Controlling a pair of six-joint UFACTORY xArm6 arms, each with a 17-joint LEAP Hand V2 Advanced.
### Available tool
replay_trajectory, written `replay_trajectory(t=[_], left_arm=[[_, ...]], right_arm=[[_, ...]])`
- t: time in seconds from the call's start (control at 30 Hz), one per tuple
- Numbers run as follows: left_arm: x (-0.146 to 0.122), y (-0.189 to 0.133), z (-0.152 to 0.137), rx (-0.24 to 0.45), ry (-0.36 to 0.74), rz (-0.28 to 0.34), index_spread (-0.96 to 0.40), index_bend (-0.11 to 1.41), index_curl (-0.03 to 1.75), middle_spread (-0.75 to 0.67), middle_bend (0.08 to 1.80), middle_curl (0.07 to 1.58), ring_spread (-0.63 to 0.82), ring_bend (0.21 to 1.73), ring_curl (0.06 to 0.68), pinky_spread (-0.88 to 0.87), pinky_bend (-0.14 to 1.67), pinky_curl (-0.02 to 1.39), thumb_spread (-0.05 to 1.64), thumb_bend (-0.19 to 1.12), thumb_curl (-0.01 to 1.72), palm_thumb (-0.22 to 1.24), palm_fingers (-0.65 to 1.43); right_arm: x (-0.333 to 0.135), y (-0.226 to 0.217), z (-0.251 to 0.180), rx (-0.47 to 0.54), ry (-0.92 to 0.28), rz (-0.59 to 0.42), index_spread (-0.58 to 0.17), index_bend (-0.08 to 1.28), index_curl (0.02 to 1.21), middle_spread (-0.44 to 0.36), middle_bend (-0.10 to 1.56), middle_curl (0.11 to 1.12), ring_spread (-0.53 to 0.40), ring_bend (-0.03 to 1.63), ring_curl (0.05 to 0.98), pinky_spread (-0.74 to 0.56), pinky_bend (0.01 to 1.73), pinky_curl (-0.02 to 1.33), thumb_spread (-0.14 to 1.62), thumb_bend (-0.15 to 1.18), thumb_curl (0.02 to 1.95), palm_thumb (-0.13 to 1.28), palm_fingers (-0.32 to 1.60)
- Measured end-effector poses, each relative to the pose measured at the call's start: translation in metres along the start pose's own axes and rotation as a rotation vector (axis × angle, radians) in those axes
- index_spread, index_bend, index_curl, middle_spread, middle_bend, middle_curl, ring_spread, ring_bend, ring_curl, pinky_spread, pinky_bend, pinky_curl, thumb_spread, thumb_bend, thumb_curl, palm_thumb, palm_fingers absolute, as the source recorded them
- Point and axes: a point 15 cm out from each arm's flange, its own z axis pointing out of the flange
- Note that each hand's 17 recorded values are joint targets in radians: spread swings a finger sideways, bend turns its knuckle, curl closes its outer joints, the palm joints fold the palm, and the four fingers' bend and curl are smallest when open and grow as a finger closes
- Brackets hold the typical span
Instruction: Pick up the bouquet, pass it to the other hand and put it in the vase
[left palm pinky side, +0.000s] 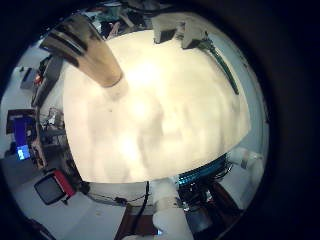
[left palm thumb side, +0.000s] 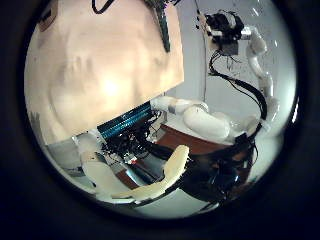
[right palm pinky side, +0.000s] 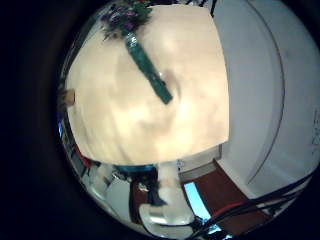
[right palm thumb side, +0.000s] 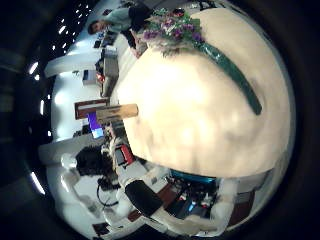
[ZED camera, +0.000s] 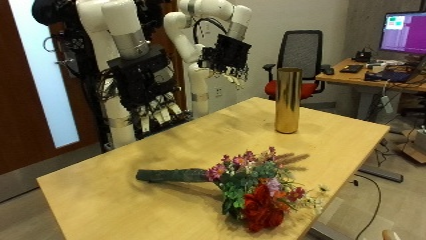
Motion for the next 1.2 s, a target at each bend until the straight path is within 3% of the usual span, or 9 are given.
replay_trajectory(t=[0.23,0.43,1.2], left_arm=[[0.005,-0.003,0.004,-0.001,0.005,0.005,0.32,0.16,0.29,0.53,0.20,0.32,0.63,0.49,0.219,0.57,0.20,0.32,0.82,-0.04,0.32,0.17,0.02],[0.008,-0.005,0.006,-0.003,0.017,0.011,0.33,0.16,0.29,0.53,0.20,0.32,0.62,0.48,0.216,0.57,0.20,0.31,0.82,-0.03,0.31,0.18,0.02],[0.008,-0.005,0.008,0.001,0.022,0.003,0.33,0.16,0.28,0.54,0.21,0.32,0.64,0.49,0.215,0.57,0.20,0.31,0.82,-0.03,0.31,0.18,0.02]], right_arm=[[0.007,-0.059,0.028,0.129,-0.017,0.073,-0.081,0.15,0.24,0.250,0.19,0.31,0.236,0.36,0.271,0.35,0.40,0.33,1.09,-0.02,0.29,0.26,-0.01],[0.031,-0.044,0.092,0.088,-0.011,0.139,-0.077,0.14,0.24,0.263,0.20,0.31,0.251,0.36,0.269,0.34,0.40,0.33,1.10,-0.02,0.28,0.27,-0.01],[0.047,-0.052,0.125,0.116,-0.017,0.178,-0.054,0.15,0.24,0.269,0.20,0.32,0.266,0.38,0.262,0.36,0.40,0.32,1.09,-0.02,0.29,0.34,0.00]])
